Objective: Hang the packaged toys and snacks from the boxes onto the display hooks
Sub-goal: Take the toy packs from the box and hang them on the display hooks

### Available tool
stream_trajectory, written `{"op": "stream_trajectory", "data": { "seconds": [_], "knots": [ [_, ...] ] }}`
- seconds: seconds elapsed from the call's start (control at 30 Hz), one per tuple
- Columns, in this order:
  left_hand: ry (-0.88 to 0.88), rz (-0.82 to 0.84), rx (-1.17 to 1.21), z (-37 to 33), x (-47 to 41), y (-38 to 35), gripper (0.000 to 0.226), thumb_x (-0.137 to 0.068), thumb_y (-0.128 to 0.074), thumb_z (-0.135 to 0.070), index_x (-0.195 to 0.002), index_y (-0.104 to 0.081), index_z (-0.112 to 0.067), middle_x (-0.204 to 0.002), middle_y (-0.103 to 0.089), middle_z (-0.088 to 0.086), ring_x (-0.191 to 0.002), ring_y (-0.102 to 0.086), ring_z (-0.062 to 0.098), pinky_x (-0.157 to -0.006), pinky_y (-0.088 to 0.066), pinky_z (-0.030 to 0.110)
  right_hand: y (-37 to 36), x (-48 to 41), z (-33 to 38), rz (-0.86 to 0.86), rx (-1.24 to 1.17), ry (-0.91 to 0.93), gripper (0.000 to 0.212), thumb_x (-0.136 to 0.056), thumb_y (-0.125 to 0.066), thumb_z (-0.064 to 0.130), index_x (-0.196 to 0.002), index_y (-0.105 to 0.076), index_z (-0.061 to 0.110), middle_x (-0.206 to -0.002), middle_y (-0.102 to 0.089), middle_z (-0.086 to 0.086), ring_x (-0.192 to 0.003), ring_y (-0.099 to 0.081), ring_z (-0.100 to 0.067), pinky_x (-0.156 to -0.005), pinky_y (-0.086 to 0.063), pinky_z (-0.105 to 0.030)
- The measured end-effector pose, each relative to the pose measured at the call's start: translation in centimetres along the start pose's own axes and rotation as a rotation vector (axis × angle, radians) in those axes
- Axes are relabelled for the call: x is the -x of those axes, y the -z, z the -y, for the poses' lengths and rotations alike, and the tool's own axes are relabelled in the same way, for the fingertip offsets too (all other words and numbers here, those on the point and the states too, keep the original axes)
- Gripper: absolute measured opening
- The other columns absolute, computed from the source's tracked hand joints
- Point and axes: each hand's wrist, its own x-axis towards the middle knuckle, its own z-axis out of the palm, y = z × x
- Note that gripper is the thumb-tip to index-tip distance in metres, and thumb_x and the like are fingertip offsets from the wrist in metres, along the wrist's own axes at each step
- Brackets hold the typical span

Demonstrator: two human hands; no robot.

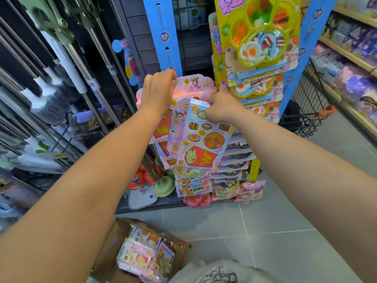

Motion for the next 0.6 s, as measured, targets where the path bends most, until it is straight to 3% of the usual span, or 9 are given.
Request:
{"op": "stream_trajectory", "data": {
  "seconds": [0.07, 0.17, 0.27, 0.37, 0.5, 0.6],
  "knots": [
    [-0.015, 0.017, 0.000, 0.1, 0.1, -0.3, 0.026, -0.100, -0.035, -0.016, -0.106, -0.058, -0.006, -0.106, -0.063, 0.012, -0.100, -0.055, 0.032, -0.087, -0.033, 0.040, 0.1, 0.1, 0.1, -0.014, -0.014, -0.004, 0.011, -0.082, -0.051, 0.017, -0.074, -0.054, 0.011, -0.138, -0.039, -0.019, -0.068, -0.049, -0.018, -0.059, -0.041, -0.029],
    [-0.015, 0.036, 0.012, 0.1, 0.1, -0.6, 0.030, -0.101, -0.030, -0.016, -0.102, -0.059, -0.005, -0.106, -0.061, 0.013, -0.099, -0.052, 0.032, -0.085, -0.031, 0.039, 0.2, 0.1, -0.1, 0.001, -0.014, -0.007, 0.021, -0.081, -0.050, 0.015, -0.063, -0.041, 0.013, -0.100, -0.034, -0.019, -0.076, -0.045, -0.025, -0.053, -0.034, -0.026],
    [-0.004, 0.055, 0.009, 0.3, 0.3, -1.1, 0.022, -0.098, -0.041, -0.016, -0.108, -0.057, -0.004, -0.112, -0.057, 0.015, -0.101, -0.051, 0.033, -0.087, -0.033, 0.040, 0.5, -0.1, -0.1, -0.009, -0.015, -0.003, 0.018, -0.081, -0.048, 0.013, -0.064, -0.041, 0.010, -0.110, -0.040, -0.021, -0.071, -0.050, -0.029, -0.050, -0.032, -0.026],
    [-0.028, 0.009, 0.034, 0.4, 1.2, -1.5, 0.022, -0.091, -0.051, -0.008, -0.110, -0.056, 0.000, -0.114, -0.051, 0.019, -0.098, -0.051, 0.037, -0.084, -0.039, 0.044, 0.5, -0.6, -0.6, -0.014, -0.057, -0.011, 0.014, -0.080, -0.050, 0.015, -0.069, -0.043, 0.010, -0.076, -0.040, -0.007, -0.061, -0.044, -0.024, -0.047, -0.029, -0.025],
    [-0.059, -0.119, -0.128, 0.9, 1.7, -1.1, 0.030, -0.087, -0.058, -0.024, -0.116, -0.059, -0.015, -0.094, -0.065, 0.006, -0.093, -0.054, 0.030, -0.084, -0.034, 0.039, 0.3, -0.6, -0.9, -0.044, -0.108, -0.001, 0.016, -0.079, -0.054, 0.019, -0.087, -0.046, 0.008, -0.081, -0.045, -0.005, -0.068, -0.049, -0.026, -0.052, -0.035, -0.026],
    [-0.086, -0.157, -0.043, 1.9, 1.4, 0.1, 0.034, -0.087, -0.058, -0.028, -0.119, -0.060, -0.017, -0.089, -0.068, 0.004, -0.089, -0.058, 0.029, -0.080, -0.039, 0.039, 0.6, -0.1, -0.7, -0.043, -0.151, 0.005, 0.019, -0.071, -0.052, 0.019, -0.068, -0.036, 0.009, -0.073, -0.038, -0.004, -0.063, -0.042, -0.023, -0.051, -0.029, -0.026]
  ]
}}
